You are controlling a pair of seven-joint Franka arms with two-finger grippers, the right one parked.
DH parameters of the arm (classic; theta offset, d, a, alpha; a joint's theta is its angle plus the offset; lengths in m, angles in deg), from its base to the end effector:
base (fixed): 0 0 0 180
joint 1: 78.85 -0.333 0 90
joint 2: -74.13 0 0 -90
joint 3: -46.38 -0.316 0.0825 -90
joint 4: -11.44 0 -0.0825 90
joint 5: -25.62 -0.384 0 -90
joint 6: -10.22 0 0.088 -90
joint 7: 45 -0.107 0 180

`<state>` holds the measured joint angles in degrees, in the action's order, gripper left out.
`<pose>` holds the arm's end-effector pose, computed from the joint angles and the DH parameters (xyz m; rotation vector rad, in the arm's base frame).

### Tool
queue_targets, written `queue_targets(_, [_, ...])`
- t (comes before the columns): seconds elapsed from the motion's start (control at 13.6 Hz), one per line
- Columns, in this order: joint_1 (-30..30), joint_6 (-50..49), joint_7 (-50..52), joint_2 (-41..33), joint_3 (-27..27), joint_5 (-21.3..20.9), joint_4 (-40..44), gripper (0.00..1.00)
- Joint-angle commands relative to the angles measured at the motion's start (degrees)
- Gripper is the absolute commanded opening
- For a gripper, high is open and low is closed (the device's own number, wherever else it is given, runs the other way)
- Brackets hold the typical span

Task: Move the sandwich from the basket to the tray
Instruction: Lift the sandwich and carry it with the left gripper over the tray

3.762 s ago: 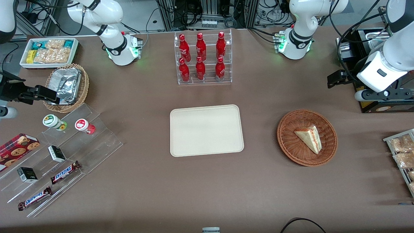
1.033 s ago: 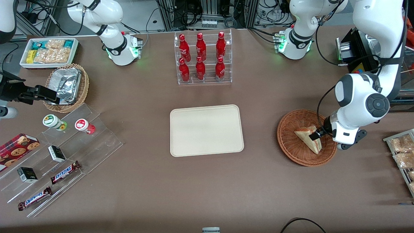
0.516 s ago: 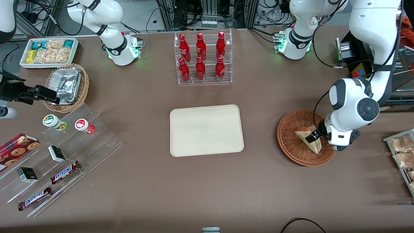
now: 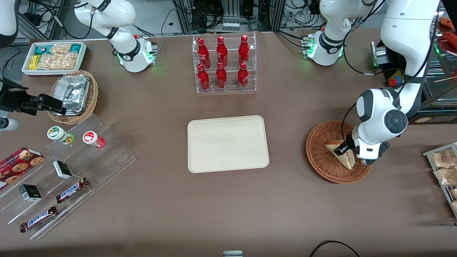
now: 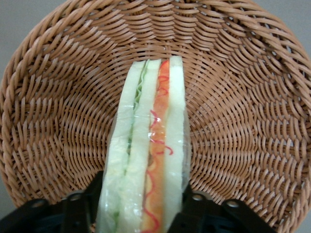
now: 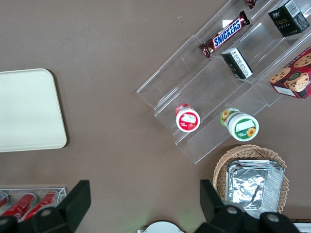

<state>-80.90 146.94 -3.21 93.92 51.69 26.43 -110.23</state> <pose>0.5665 -0.0322 0.2404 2.9487 1.0552 -0.1423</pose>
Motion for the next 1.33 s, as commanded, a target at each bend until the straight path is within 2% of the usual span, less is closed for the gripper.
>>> queue_targets(0.0, [0.2, -5.39, 0.05, -3.25, 0.4, -0.54, 1.42, 0.0])
queue_targets(0.37, [0.28, -13.06, -4.69, -6.51, 3.81, -0.63, 4.68, 0.0])
queue_targets(0.74, [0.46, -13.24, -4.61, -5.9, 15.22, -1.51, 6.09, 0.0])
queue_targets(0.89, [3.69, -13.33, -3.65, -4.85, 17.8, -3.0, 7.66, 0.0])
queue_targets(1.25, [16.7, -13.24, -1.09, 1.46, 17.8, -3.36, 15.3, 0.0])
